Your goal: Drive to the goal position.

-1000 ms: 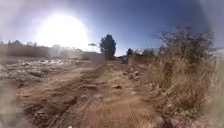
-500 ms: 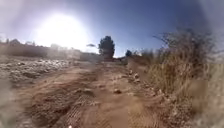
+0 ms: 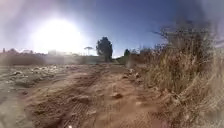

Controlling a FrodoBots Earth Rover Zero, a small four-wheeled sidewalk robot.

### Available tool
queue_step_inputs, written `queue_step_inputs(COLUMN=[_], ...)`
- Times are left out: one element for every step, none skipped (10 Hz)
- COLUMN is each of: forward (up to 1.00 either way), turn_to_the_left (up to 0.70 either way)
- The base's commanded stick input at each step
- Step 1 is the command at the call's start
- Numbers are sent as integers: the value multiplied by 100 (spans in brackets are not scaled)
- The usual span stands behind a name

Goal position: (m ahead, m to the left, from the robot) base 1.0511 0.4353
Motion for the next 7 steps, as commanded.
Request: queue_step_inputs(forward=[50,50,50,50,50,50,50], turn_to_the_left=[-50,-50,-50,-50,-29,0,0])
